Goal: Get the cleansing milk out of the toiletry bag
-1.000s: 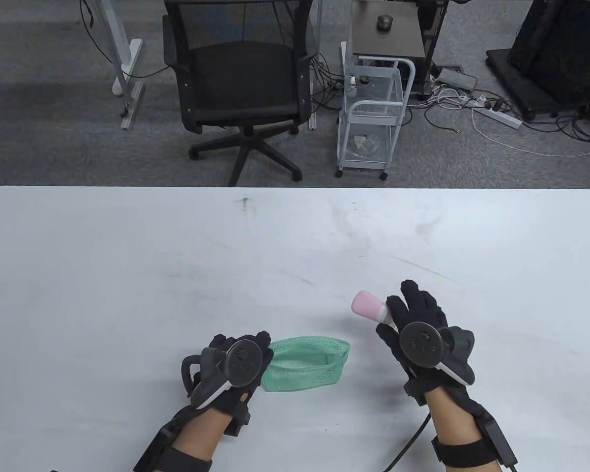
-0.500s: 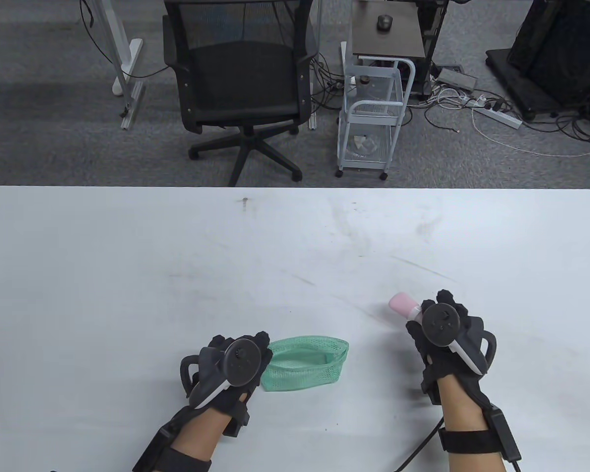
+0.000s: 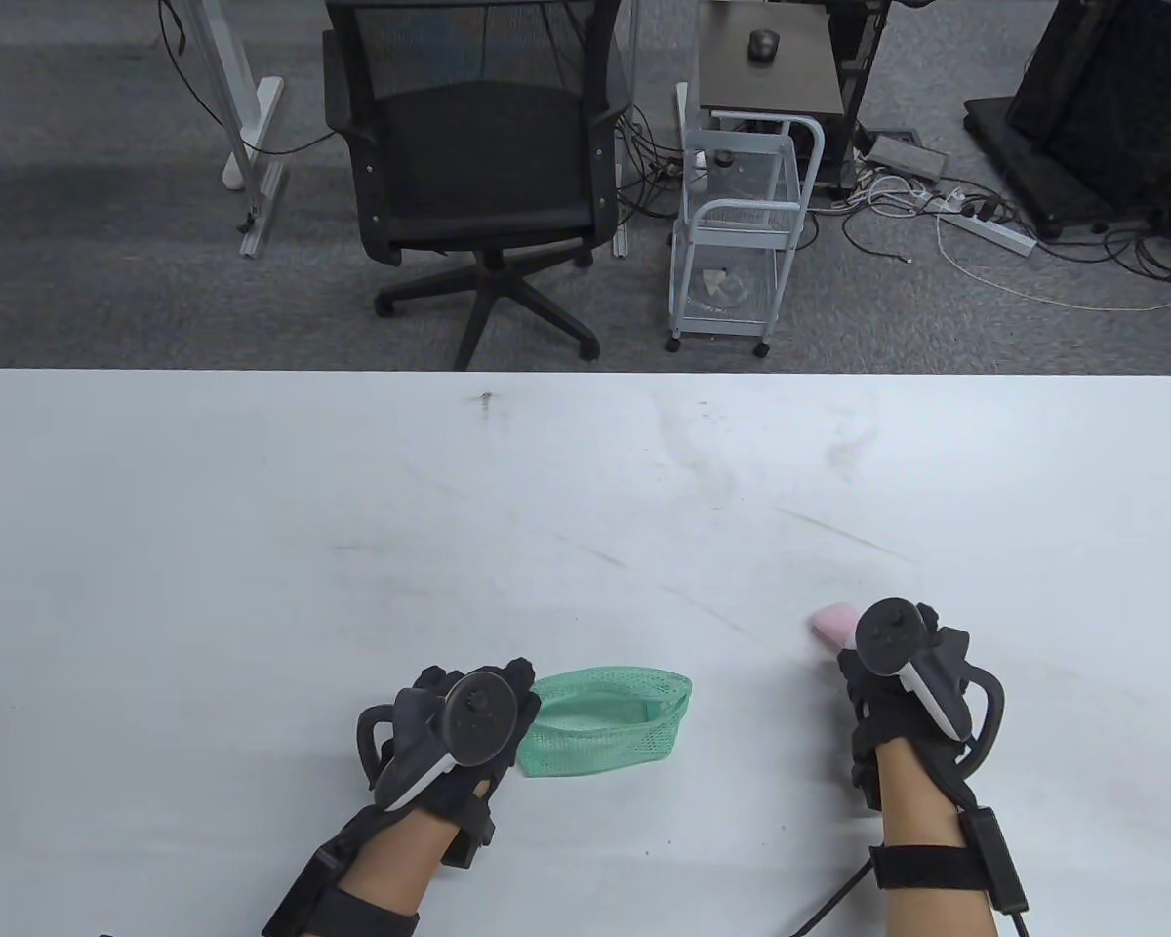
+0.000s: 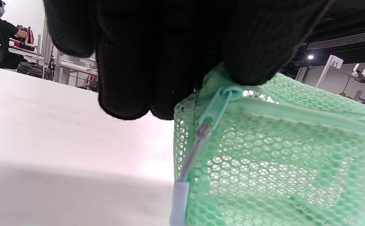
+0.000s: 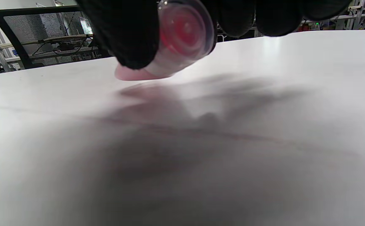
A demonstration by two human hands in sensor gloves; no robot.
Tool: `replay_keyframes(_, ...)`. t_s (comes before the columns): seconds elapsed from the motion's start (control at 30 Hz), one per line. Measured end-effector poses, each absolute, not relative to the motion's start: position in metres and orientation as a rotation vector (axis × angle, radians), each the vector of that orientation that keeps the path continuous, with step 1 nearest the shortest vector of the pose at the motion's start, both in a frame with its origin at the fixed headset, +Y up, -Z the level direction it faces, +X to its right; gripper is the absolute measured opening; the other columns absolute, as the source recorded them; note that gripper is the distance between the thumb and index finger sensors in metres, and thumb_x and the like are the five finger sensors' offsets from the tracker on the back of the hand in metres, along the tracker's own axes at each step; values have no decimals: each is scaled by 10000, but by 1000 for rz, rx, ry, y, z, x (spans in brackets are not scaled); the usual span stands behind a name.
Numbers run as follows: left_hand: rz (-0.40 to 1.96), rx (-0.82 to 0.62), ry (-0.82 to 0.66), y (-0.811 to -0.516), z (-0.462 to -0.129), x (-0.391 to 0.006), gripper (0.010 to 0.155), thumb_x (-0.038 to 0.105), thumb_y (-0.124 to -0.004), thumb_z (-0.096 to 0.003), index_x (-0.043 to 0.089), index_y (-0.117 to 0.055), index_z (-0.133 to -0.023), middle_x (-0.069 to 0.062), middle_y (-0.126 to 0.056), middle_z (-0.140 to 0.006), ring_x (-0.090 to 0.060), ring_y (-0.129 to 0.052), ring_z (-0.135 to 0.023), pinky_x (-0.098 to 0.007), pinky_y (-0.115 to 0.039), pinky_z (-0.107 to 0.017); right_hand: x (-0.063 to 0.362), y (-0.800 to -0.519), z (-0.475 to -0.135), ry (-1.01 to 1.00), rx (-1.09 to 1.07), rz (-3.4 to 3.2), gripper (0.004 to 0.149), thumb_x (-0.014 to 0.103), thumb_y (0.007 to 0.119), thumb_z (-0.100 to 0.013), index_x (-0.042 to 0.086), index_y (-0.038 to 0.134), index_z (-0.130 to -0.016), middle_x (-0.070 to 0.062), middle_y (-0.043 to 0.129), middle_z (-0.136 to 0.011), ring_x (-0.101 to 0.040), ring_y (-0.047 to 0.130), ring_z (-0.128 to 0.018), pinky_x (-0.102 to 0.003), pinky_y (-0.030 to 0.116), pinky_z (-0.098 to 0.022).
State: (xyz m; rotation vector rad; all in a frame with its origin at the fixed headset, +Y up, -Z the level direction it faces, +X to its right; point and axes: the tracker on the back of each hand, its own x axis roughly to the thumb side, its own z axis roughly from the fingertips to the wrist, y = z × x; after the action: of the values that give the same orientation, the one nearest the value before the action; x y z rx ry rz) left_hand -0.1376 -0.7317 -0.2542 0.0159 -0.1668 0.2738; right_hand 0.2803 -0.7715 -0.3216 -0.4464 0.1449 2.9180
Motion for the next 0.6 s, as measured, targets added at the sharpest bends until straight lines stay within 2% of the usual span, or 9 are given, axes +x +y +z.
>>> replay_keyframes(0.37,274,7,-163,-732,-254,-138,466,422,-888,-487,232,-917,-912,-98,-1042,-873,-395,-1062,-707,-628,-701,-673,279,-780,-323,300,-485,2946,640,358,888,-545,-76,753,-996,-393,523,-1150,-729,580,-905,-753,548,-632)
replay_keyframes(0.6,273,6,-162,-732,-255,-138,466,422,-888,-488,233,-916,-912,-96,-1040,-874,-396,-1062,-705,-628,-702,-673,279,-780,-323,314,-512,2928,659,362,887,-545,-86,733,-1002,-400,524,-1144,-727,587,-900,-753,551,-628)
